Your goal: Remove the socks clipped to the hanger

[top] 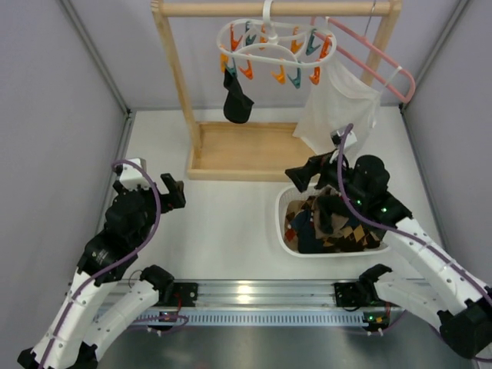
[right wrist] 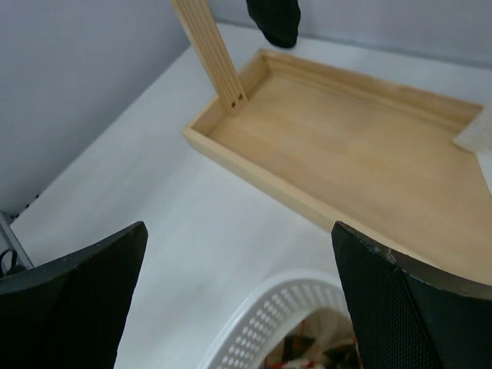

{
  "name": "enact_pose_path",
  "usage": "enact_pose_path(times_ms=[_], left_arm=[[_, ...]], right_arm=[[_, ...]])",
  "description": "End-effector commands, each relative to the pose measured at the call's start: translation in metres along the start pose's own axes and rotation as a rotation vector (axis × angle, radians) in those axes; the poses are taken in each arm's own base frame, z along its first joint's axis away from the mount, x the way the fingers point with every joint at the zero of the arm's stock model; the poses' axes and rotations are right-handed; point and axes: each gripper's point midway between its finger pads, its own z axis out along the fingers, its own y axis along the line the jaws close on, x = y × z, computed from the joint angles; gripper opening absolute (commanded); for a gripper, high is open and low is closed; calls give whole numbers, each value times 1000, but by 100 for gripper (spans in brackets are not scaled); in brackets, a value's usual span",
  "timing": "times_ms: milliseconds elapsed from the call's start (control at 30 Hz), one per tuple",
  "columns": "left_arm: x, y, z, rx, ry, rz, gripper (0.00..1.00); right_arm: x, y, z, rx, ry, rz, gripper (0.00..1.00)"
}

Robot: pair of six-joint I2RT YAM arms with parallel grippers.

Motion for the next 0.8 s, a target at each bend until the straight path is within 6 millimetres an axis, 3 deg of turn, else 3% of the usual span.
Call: enact_pose_path(times_ms=[0,33,67,100,133,167,200,233,267,333,367,433,533,567,700,733,767], left_arm=[[-11,4,-4,-12,-53,-23,98],[-10,2,-4,-1,-48,-20,98],[-8,1,-3,3,-41,-15,98],[-7,0,-2,8,-36,-12,98],[-5,-2,0,15,-25,-7,98],[-4,-5,0,29,-17,-5,98],[-3,-6,1,31,-14,-2,98],[-2,-6,1,32,-9,0,98],[-2,-7,1,40,-8,-1,98],[-2,-8,0,44,-10,-1,98],[-2,-9,0,49,-9,-1,98],[-1,-11,0,61,-3,1,98],[1,-15,0,85,6,7,98],[1,-16,0,92,10,9,98],[1,-18,-1,104,10,9,98],[1,-19,-1,109,10,10,98],[1,-19,-1,110,11,11,98]], right_arm=[[-76,28,31,-152,-288,-96,99],[-94,38,37,-193,-305,-123,99],[-83,32,59,-195,-253,-144,100],[-85,33,68,-201,-244,-160,99],[-100,38,75,-209,-262,-186,99],[-86,32,97,-195,-217,-219,100],[-86,31,107,-184,-206,-241,99],[-102,32,115,-165,-231,-272,99],[-85,27,135,-151,-177,-315,99],[-96,25,151,-127,-193,-377,99],[-86,19,166,-113,-171,-406,99],[-85,7,186,-67,-173,-455,97],[-87,-1,205,-46,-173,-498,95],[-73,-7,218,-49,-143,-514,93],[-65,-10,243,-71,-158,-503,88],[-75,-5,247,-85,-203,-499,88],[-66,-9,256,-94,-192,-479,88]])
